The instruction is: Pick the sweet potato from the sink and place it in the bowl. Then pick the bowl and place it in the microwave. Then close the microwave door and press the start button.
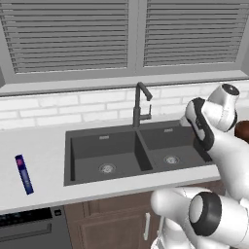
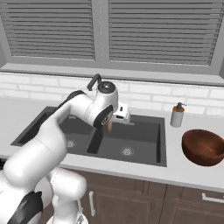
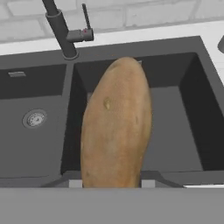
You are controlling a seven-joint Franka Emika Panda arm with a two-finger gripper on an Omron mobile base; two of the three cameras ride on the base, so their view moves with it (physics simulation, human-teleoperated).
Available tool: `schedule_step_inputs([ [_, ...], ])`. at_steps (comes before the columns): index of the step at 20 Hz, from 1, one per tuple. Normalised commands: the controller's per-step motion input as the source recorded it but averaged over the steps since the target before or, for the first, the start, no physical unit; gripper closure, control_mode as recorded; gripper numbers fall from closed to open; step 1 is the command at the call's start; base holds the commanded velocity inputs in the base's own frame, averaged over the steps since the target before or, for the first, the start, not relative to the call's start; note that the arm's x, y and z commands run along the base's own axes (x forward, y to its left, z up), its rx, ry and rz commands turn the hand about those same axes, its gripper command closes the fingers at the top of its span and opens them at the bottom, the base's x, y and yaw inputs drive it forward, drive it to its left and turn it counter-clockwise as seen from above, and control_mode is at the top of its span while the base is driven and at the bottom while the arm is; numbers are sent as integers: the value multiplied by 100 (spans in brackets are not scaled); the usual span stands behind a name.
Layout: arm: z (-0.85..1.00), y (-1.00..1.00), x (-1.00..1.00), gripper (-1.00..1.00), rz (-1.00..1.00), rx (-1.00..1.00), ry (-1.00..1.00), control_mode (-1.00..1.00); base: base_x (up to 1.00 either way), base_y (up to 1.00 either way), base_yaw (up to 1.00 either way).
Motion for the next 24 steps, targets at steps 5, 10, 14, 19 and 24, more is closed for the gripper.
schedule_step_inputs([
  [5,55,-71,0,100,-9,-4,25,-100,0,0,0],
  [10,6,-93,0,100,-5,-1,16,-100,0,0,0],
  [14,0,-98,0,100,-4,0,12,-100,0,0,0],
  [19,0,-85,0,100,-3,0,1,-100,0,0,0],
  [24,-7,-69,15,100,-1,0,0,-100,0,0,0],
])
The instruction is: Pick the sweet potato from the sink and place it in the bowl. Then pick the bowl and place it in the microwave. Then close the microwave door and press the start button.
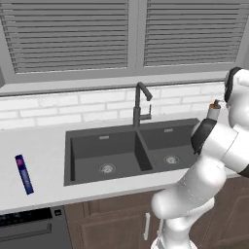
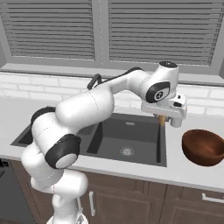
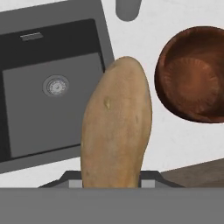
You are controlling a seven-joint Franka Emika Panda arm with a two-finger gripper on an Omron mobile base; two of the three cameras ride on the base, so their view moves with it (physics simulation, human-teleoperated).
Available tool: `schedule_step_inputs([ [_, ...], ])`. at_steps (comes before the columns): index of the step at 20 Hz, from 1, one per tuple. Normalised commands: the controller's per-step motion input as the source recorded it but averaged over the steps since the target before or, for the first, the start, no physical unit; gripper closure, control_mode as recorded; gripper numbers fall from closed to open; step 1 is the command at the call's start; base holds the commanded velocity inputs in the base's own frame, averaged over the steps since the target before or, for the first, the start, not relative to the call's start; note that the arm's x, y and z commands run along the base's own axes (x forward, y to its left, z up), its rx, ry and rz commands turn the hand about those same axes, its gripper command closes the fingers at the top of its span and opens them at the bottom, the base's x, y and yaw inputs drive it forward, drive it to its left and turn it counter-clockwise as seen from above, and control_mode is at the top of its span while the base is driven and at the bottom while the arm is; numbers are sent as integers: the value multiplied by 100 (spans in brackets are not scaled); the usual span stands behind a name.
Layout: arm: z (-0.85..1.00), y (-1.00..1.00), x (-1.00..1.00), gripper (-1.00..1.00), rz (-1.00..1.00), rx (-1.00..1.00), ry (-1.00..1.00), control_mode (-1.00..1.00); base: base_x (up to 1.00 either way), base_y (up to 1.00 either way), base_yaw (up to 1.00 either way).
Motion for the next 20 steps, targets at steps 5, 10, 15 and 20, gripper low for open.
schedule_step_inputs([
  [5,-1,-45,10,100,-2,0,0,-100,0,0,0],
  [10,-10,-67,14,100,-1,0,6,-100,0,0,0],
  [15,-32,-25,8,100,-1,-1,3,-100,0,0,0],
  [20,-9,-9,4,100,-1,0,0,-100,0,0,0],
])
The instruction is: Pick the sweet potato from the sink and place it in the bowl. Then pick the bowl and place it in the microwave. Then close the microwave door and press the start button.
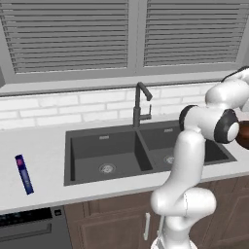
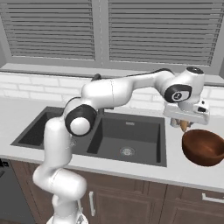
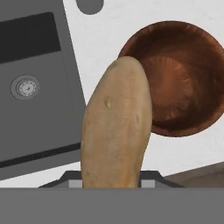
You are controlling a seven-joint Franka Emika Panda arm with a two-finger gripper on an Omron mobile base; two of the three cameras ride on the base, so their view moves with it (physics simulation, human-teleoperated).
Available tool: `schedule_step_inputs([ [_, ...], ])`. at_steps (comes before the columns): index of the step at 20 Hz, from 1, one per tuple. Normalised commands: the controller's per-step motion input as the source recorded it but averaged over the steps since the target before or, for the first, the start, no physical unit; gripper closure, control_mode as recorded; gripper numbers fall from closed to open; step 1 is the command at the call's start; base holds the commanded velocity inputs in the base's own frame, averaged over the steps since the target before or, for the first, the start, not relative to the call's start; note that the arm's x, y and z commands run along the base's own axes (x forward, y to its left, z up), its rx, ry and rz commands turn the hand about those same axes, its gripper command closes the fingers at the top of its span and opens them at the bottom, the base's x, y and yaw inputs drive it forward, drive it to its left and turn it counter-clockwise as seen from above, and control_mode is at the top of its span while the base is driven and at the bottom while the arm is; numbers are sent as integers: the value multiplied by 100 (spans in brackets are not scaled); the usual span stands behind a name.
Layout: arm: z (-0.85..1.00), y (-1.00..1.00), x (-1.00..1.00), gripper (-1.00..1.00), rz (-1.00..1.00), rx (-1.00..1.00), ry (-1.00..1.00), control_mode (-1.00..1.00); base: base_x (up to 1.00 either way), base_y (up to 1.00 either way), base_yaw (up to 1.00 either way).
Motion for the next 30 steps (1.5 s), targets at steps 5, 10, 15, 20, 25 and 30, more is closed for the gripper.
schedule_step_inputs([
  [5,-10,15,-17,100,0,-12,0,-100,0,0,0],
  [10,-59,19,-15,100,0,-34,-3,-100,0,0,0],
  [15,-58,12,2,100,0,-31,-6,-100,0,0,0],
  [20,-24,-33,11,100,0,1,0,-100,0,0,0],
  [25,0,-38,7,100,0,4,1,-100,0,0,0],
  [30,-4,-15,26,100,0,0,0,-100,0,0,0],
])
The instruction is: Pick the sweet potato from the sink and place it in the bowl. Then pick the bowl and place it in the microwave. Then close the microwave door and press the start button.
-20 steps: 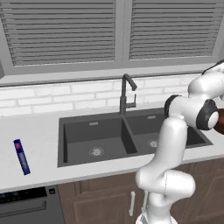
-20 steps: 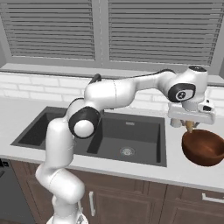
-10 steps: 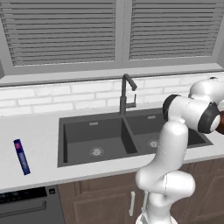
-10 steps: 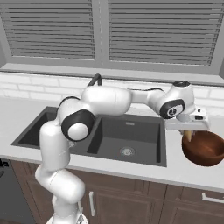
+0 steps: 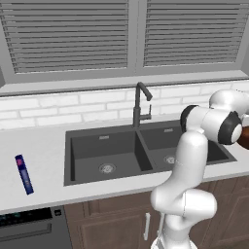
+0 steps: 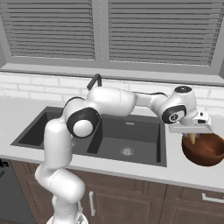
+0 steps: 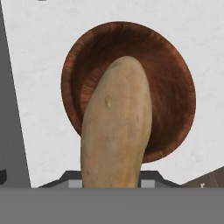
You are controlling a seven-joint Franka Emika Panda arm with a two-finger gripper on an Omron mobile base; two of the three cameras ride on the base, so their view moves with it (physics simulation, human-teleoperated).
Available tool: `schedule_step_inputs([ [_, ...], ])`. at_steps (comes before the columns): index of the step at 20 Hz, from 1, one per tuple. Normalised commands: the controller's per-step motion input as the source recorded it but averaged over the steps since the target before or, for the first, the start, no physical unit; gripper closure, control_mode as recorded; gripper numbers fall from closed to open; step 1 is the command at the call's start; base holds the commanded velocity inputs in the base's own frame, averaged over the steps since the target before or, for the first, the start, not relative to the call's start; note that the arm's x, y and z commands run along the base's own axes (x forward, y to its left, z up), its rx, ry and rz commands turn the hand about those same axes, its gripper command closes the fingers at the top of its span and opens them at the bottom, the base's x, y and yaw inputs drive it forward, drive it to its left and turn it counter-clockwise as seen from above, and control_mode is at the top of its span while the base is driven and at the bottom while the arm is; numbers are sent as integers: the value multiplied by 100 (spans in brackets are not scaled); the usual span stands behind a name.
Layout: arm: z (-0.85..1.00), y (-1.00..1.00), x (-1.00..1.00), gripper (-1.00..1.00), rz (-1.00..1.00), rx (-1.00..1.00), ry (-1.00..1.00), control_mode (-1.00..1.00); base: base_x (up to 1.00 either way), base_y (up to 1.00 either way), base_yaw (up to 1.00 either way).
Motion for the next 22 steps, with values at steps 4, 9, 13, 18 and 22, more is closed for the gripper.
schedule_step_inputs([
  [4,-14,-9,29,100,3,0,0,-100,0,0,0],
  [9,-20,-8,10,100,3,2,0,-100,0,0,0],
  [13,-21,-13,1,100,2,3,0,-100,0,0,0],
  [18,-28,-2,10,100,2,0,0,-100,0,0,0],
  [22,-28,-8,10,100,5,0,0,-100,0,0,0],
])
